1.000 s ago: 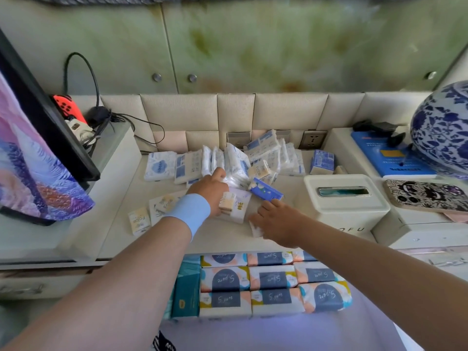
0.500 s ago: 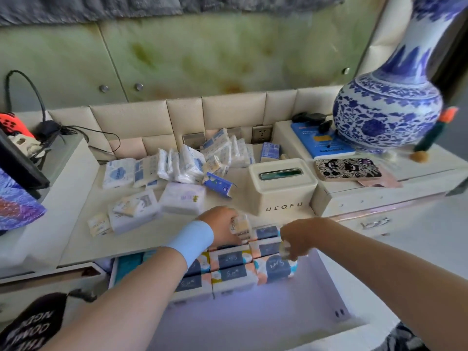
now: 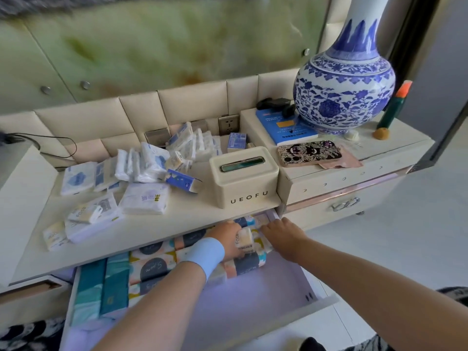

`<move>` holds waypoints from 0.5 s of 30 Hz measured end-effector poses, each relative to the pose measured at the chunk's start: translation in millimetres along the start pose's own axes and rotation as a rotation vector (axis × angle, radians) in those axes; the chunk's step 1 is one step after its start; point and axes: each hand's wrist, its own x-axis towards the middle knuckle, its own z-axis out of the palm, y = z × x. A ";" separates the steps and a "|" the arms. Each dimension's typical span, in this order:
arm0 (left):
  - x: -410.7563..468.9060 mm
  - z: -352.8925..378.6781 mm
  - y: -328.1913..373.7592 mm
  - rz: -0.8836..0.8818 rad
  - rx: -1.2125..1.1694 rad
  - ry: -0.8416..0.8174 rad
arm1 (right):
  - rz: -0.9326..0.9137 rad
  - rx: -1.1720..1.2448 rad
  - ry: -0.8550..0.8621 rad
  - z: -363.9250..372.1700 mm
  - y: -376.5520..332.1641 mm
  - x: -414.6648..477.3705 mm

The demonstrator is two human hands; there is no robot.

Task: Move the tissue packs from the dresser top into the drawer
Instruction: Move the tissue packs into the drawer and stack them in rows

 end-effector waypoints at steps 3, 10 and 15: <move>5.7 10.5 -6.4 -0.025 0.041 -0.035 | -0.059 -0.049 0.018 7.6 3.6 11.4; 13.1 18.4 -13.6 -0.025 0.058 -0.013 | -0.137 -0.044 0.076 22.6 8.3 18.6; 15.3 21.5 -15.9 -0.028 0.046 -0.009 | -0.087 -0.025 -0.011 14.0 13.8 14.2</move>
